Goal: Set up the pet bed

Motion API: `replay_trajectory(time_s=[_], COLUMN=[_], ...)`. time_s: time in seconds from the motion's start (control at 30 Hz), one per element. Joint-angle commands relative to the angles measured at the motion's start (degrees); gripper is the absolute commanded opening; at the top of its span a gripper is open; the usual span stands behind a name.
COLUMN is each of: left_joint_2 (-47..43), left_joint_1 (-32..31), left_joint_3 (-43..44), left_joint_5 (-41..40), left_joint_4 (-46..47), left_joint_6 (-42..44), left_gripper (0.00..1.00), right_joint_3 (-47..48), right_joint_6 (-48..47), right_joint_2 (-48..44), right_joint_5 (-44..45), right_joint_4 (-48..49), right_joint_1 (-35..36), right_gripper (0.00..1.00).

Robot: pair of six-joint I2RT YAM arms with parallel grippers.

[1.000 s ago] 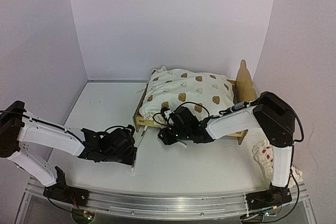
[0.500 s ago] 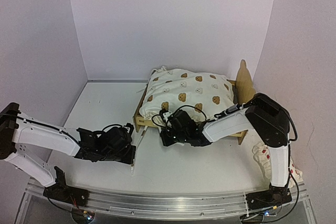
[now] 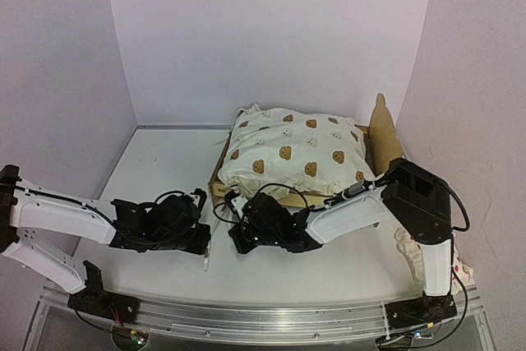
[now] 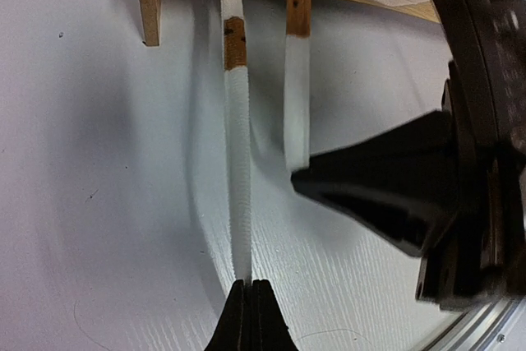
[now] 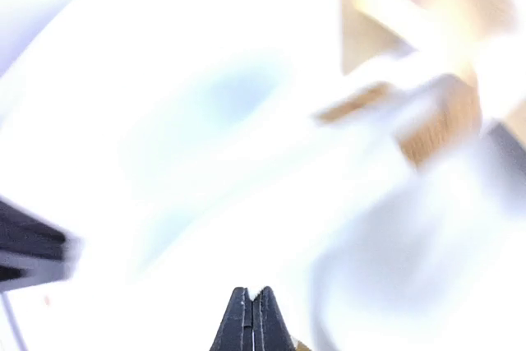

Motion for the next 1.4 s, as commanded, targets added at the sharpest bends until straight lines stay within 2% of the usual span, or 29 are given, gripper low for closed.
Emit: replay_trajectory(time_s=[0.0,0.2,0.27,0.37,0.47,0.83,0.9,1.0,1.17,1.37], left_joint_2=[-2.9,-5.4,-6.1,-6.6,-6.3,-0.5,1.3,2.9,2.8,3.2], left_joint_1=[-0.5,-0.5,-0.5,-0.5,-0.5,-0.5,-0.5,-0.5,-0.5,-0.5], left_joint_3=[-1.1,-1.3,-1.1,-1.0,-0.7,4.0,5.2,6.5,7.3,8.0], left_joint_5=[1.3,0.9,0.5,0.1,0.2,4.2,4.7,4.2,3.0,2.9], left_joint_4=[-2.7,-4.2,-4.9,-5.4,-5.0,-1.0,-0.4,-0.5,-1.5,-2.6], left_joint_6=[1.0,1.1,1.0,1.1,1.1,2.2,2.2,2.2,1.7,1.5], left_gripper=[0.0,0.0,0.0,0.0,0.0,0.0,0.0,0.0,0.0,0.0], right_joint_3=[5.7,14.8,16.0,13.9,9.8,-2.8,-4.7,-7.2,-7.8,-2.3], right_joint_6=[2.1,5.3,5.5,5.0,3.7,0.7,1.4,3.0,5.3,5.5], right_joint_2=[2.4,8.1,8.6,6.9,3.3,-11.1,-12.1,-12.0,-9.1,-1.4], right_joint_5=[-2.4,-8.9,-9.8,-9.0,-7.9,-1.0,0.1,1.0,-2.5,-6.0], right_joint_4=[2.2,2.2,1.9,1.8,1.4,-6.8,-7.5,-7.7,-7.3,-6.0], right_joint_1=[2.3,2.7,2.7,2.7,2.7,2.7,2.7,2.7,2.8,5.6], right_gripper=[0.0,0.0,0.04,0.2,0.31,0.5,0.47,0.34,0.13,0.07])
